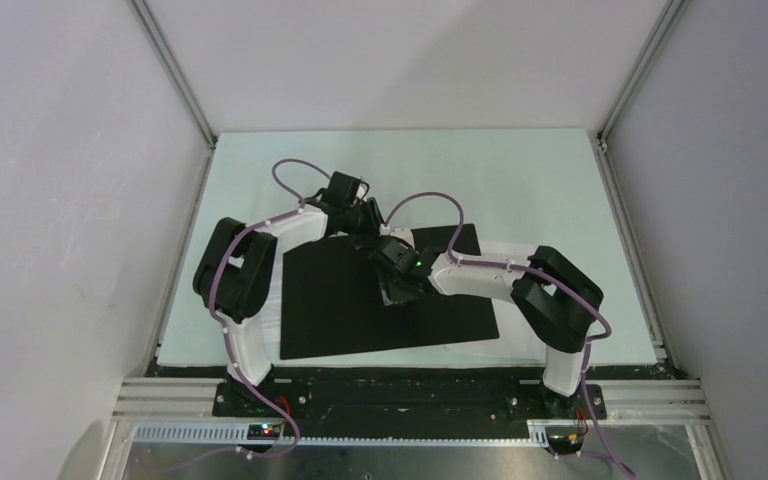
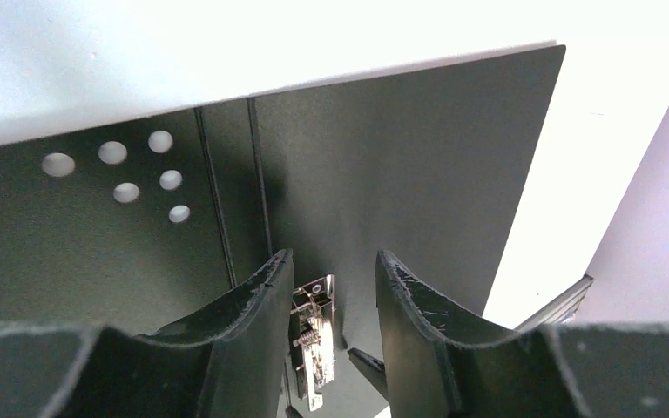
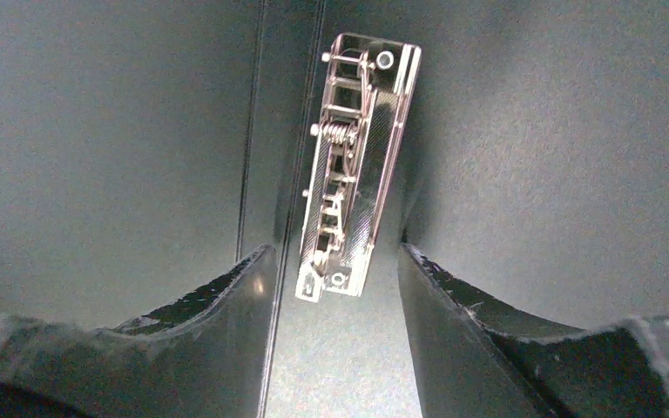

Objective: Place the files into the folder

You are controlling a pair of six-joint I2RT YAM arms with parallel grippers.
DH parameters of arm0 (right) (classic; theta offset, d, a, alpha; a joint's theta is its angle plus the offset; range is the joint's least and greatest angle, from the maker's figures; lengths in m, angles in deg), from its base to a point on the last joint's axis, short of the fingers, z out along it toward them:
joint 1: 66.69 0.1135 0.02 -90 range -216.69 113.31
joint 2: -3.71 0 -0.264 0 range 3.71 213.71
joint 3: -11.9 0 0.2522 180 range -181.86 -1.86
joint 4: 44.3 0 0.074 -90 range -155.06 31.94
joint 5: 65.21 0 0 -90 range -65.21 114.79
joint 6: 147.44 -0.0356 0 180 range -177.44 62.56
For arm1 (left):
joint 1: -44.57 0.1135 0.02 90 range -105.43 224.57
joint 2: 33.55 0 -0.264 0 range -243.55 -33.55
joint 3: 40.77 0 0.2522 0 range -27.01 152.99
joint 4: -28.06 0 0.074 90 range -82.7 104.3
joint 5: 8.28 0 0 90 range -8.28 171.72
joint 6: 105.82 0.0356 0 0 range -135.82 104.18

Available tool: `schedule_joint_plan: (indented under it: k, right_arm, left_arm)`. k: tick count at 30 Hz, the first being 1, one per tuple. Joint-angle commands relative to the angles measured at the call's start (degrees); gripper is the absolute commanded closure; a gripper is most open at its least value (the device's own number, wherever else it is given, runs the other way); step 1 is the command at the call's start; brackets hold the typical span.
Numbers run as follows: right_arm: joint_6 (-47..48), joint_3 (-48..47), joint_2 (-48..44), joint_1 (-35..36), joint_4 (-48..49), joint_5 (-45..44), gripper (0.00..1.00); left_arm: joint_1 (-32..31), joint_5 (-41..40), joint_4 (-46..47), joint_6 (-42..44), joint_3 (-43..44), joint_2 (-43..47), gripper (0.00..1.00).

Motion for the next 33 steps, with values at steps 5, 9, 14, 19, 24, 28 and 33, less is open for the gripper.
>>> schedule_joint_plan:
  k: [5, 9, 14, 19, 24, 28, 33]
  right_arm:
    - [6.33, -2.81, 3.16, 0.1, 0.46, -3.31, 0.58]
    - [10.27, -0.83, 1.76, 0.19, 2.24, -2.67, 0.75]
    - [14.45, 4.1, -1.64, 0.16, 5.72, -0.62, 0.81]
    - [14.77, 6.59, -3.15, -0.23, 6.07, 1.02, 0.77]
    - [12.21, 6.29, -6.26, -1.53, 5.21, 4.03, 0.55]
    - [9.43, 4.64, -9.59, -3.29, 2.36, 5.48, 0.48]
    - [4.41, 2.17, -10.18, -3.87, -0.64, 5.56, 0.57]
  left_arm:
    - [0.84, 2.39, 0.63, -0.55, -0.6, 2.1, 0.55]
    - [0.0, 3.09, 0.55, -0.51, -1.9, 2.34, 0.56]
    - [-1.31, 3.42, 0.67, -0.96, -2.61, 1.96, 0.56]
    - [-3.1, 3.36, 0.64, -1.41, -2.18, 1.49, 0.56]
    - [-3.37, -0.73, 0.61, -3.24, -3.28, 0.57, 0.64]
    - [-3.38, -3.39, 0.6, -6.09, -4.42, -0.85, 0.71]
    - [-3.4, -7.07, 0.61, -8.84, -6.15, -1.01, 0.72]
